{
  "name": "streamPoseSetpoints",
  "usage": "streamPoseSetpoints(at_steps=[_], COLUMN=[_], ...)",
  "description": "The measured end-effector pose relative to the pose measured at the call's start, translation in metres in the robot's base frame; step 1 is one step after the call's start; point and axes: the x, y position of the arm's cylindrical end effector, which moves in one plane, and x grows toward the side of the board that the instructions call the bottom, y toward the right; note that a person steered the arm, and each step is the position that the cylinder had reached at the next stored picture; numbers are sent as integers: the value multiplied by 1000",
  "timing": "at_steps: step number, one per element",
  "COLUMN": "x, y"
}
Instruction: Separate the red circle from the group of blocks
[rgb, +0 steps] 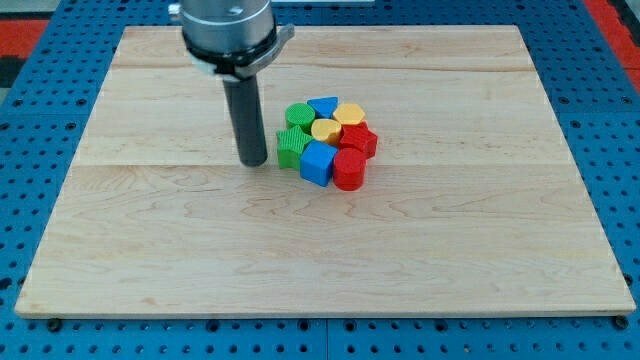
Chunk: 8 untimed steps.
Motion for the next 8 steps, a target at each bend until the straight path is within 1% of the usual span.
streamPoseSetpoints(at_steps=[1,2,3,4,5,6,7,8], x=[37,58,22,-5,29,33,29,8], y=[42,118,192,180,151,127,149,181])
